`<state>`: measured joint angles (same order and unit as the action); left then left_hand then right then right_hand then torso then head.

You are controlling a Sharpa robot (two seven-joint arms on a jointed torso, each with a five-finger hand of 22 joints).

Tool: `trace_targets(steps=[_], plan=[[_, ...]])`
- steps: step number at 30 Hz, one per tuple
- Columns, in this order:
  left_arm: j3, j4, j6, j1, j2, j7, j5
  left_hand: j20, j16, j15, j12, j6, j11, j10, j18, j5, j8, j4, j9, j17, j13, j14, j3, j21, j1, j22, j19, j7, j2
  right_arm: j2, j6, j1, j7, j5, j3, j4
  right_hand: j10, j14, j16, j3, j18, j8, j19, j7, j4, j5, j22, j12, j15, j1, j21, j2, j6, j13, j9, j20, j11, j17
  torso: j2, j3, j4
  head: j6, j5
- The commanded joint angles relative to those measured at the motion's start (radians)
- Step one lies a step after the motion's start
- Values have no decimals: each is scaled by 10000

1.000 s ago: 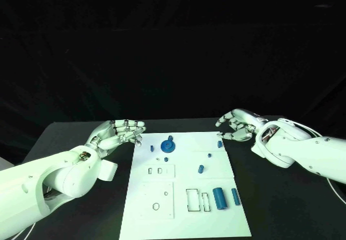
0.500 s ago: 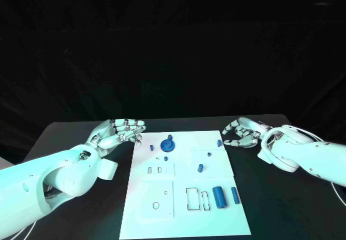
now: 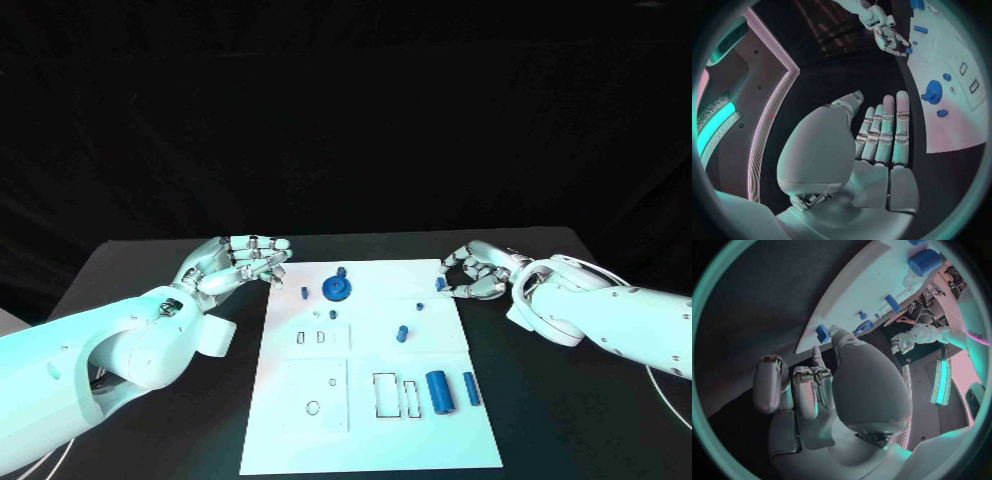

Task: Assemble the parts on the task board

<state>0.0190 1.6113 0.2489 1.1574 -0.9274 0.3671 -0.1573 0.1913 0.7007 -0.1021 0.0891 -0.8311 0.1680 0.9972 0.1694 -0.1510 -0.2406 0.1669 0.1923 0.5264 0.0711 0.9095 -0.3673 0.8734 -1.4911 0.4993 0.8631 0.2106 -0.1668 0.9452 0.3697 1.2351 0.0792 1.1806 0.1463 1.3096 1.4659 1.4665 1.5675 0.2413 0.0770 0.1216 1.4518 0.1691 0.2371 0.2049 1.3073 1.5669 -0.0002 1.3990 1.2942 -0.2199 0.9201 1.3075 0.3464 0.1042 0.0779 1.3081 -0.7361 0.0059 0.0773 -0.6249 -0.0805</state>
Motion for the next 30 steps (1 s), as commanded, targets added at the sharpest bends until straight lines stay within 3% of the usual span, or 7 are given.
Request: trace_targets(steps=[1, 10, 19, 30], plan=[[5, 10, -180, 4, 13, 81, 0, 25, 48, -14, 22, 54, 9, -51, 129, 26, -4, 6, 6, -10, -11, -75, -58, 26, 19, 16, -78, 136, -81, -84, -205, -60, -10, -11, 1, -71, 1049, 1043, 33, -68, -117, -46, -10, -14, 19, -56, 221, 39, 88, 136, -35, 0, -85, 2633, -9, 33, 61, 2627, 6, -4, -24, -17, 35], [4, 9, -179, 4, 9, 75, 0, 25, 48, -14, 22, 54, 9, -51, 129, 26, -4, 6, 6, -10, -11, -75, -58, 26, 19, 16, -78, 136, -81, -233, -184, -126, -51, -16, 1, -208, 1049, 1043, 33, 10, -119, 25, 4, -32, 37, -32, 253, 39, 80, 356, -19, 262, 101, 2633, 40, 40, 52, 2627, 18, -10, -5, -25, 11], [4, 7, -167, 4, -2, 63, -1, 25, 48, -14, 22, 54, 9, -51, 129, 26, -4, 6, 6, -10, -11, -75, -58, 26, 19, 16, -78, 136, -81, -278, -210, -137, -21, -18, 0, -237, 1049, 1043, 33, 369, -120, 234, 20, -162, 43, -76, 298, 39, -39, 524, -4, 549, 634, 2633, 128, -47, -53, 2627, 19, -11, -16, -33, 23], [3, 8, -157, 4, -19, 54, -1, 25, 48, -14, 22, 54, 9, -51, 129, 26, -4, 6, 6, -10, -11, -75, -58, 26, 19, 16, -78, 136, -81, -337, -180, -140, -22, -34, 0, -250, 1049, 1043, 33, 540, -133, 290, 47, -233, 53, -224, 356, 39, -118, 504, 44, 597, 798, 2633, 147, -119, -119, 2627, 18, -14, -6, -51, -9]])
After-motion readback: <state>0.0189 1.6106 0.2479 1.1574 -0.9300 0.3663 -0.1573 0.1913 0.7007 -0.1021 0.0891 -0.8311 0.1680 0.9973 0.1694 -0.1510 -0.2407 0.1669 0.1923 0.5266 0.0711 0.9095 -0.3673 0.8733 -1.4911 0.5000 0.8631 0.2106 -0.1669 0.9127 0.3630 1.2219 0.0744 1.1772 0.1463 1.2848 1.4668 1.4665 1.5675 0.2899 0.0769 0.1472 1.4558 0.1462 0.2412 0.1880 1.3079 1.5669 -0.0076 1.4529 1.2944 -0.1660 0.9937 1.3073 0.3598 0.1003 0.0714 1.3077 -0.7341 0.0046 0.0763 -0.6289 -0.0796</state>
